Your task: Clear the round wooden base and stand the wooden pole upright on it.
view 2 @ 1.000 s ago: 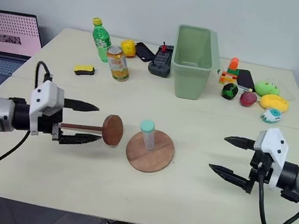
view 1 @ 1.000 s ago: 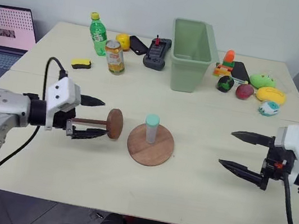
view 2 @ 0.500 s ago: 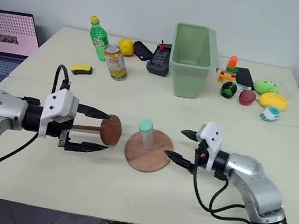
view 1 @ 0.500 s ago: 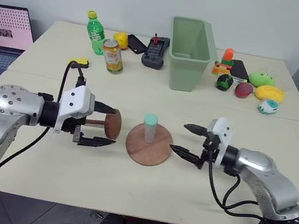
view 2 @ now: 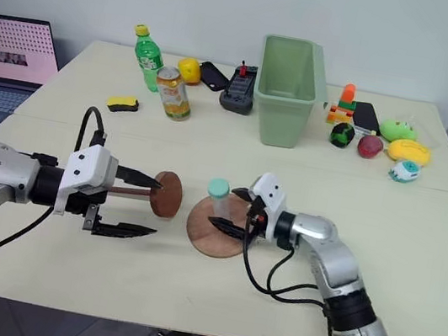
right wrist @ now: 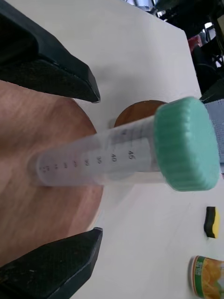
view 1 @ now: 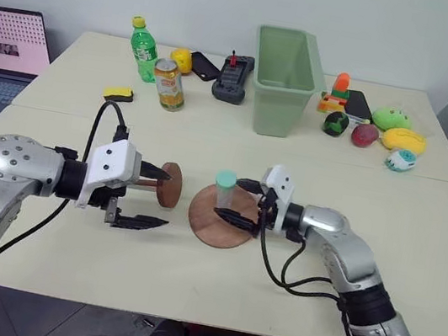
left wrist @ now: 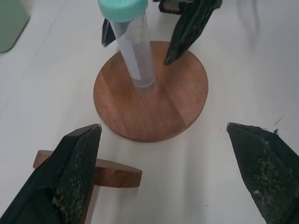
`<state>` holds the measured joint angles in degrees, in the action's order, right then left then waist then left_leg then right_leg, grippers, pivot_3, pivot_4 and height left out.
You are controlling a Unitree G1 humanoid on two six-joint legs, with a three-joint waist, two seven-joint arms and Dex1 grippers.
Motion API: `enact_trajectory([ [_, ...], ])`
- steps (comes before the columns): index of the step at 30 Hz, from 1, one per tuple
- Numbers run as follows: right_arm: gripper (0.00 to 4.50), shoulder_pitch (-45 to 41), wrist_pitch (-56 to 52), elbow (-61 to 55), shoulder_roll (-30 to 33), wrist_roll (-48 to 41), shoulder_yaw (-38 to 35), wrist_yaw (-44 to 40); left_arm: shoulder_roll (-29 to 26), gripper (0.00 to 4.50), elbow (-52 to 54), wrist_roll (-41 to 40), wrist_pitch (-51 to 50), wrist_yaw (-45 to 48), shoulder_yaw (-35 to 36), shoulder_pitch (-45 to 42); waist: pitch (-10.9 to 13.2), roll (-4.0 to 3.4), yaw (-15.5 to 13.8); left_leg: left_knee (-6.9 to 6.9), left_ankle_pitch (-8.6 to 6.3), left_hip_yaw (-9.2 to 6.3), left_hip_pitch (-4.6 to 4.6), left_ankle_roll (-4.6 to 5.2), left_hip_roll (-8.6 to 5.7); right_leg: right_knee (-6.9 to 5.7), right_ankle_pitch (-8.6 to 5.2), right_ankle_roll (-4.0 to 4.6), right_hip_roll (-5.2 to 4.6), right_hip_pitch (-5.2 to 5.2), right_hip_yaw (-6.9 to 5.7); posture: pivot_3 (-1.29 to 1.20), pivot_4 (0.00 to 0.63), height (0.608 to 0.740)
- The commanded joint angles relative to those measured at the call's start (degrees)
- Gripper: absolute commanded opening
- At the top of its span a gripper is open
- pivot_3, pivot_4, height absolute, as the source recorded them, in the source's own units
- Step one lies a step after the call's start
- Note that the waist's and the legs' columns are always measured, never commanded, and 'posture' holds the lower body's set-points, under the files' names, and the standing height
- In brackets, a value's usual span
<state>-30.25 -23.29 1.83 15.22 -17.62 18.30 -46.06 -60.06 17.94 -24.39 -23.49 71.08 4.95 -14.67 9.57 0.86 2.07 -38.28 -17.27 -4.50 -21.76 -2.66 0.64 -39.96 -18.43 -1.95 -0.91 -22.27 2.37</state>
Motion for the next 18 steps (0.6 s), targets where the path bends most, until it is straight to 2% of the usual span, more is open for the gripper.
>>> enact_trajectory([
  [1,4.31,-1.1,3.1,1.0,-1.3,0.9,-0.3,-0.4,-0.5,4.50,1.8,-0.6,-0.1,-0.7,1.8,-0.3,0.0,0.00,0.0,0.00,0.00,-0.01,-0.01,0.00,0.00,0.00,0.00,0.00,0.00,0.00,-0.01,0.00,0.150,0.740],
  [2,4.21,-0.9,3.5,1.1,-1.5,1.0,-0.6,-0.5,-0.3,4.50,2.0,-0.8,-0.1,-0.8,1.7,-0.4,0.0,0.00,0.0,0.00,0.00,-0.01,-0.01,0.00,0.00,0.01,0.00,0.00,0.00,0.00,-0.01,0.00,0.150,0.740],
  [4,3.64,-0.5,4.0,0.9,-1.5,1.3,-0.9,-0.7,-0.1,4.50,2.1,-1.1,-0.3,-0.9,1.4,-0.8,0.0,0.00,0.0,0.00,0.00,0.00,-0.02,0.00,-0.01,0.01,0.00,0.00,-0.01,0.00,0.00,0.00,0.150,0.740],
  [5,3.55,-0.3,4.0,0.7,-1.4,1.3,-0.9,-0.8,0.0,4.50,2.1,-1.3,-0.4,-1.0,1.3,-1.0,0.0,0.00,0.0,0.00,0.00,0.00,-0.01,0.00,-0.01,0.01,0.00,0.00,-0.01,-0.01,0.01,0.00,0.150,0.740],
  [8,2.73,0.1,4.0,-0.2,-1.2,1.3,-1.1,-0.9,0.3,4.50,1.7,-1.3,-0.5,-0.9,0.9,-1.8,0.0,0.00,0.0,0.00,0.00,-0.02,-0.02,0.00,0.00,0.00,0.00,0.00,-0.01,-0.01,-0.01,0.00,0.150,0.740],
  [9,2.64,0.3,4.0,-0.6,-1.1,1.3,-1.1,-0.8,0.3,4.50,1.7,-1.3,-0.5,-1.0,0.8,-1.9,0.0,0.00,0.0,0.00,0.00,-0.01,-0.01,0.00,0.00,0.00,0.00,0.00,-0.01,-0.01,-0.01,0.00,0.150,0.740],
  [13,1.73,1.6,2.8,-5.9,0.5,0.6,-2.7,0.4,2.7,4.50,0.5,-2.5,-1.5,-1.0,-1.0,-5.9,0.0,-0.02,-0.3,-0.01,0.00,-0.05,-0.05,0.00,-0.04,0.00,0.00,0.00,0.00,-0.01,-0.06,0.00,0.150,0.740],
  [14,1.42,2.2,1.9,-8.5,2.2,0.2,-5.5,1.7,4.1,4.50,0.0,-2.5,-1.8,-1.3,-2.0,-7.8,0.0,-0.02,-0.3,-0.07,0.00,-0.06,-0.08,0.00,-0.04,0.00,0.00,0.00,0.00,0.00,-0.07,0.00,0.150,0.740],
  [16,1.13,3.4,0.7,-11.7,4.9,-0.4,-10.0,3.7,5.8,4.50,-0.4,-2.6,-2.2,-1.5,-3.5,-10.0,0.0,-0.05,-0.5,-0.14,0.00,-0.08,-0.12,0.00,-0.11,-0.01,0.00,0.00,-0.05,0.01,-0.07,0.00,0.150,0.740],
  [18,1.13,4.6,0.7,-11.7,7.5,-0.5,-15.5,6.2,7.7,4.50,-0.6,-2.6,-2.4,-1.6,-5.1,-11.8,0.0,-0.04,-0.4,-0.20,0.00,-0.04,-0.13,0.00,-0.10,0.00,0.00,-0.01,-0.06,0.02,-0.04,0.00,0.150,0.740],
])
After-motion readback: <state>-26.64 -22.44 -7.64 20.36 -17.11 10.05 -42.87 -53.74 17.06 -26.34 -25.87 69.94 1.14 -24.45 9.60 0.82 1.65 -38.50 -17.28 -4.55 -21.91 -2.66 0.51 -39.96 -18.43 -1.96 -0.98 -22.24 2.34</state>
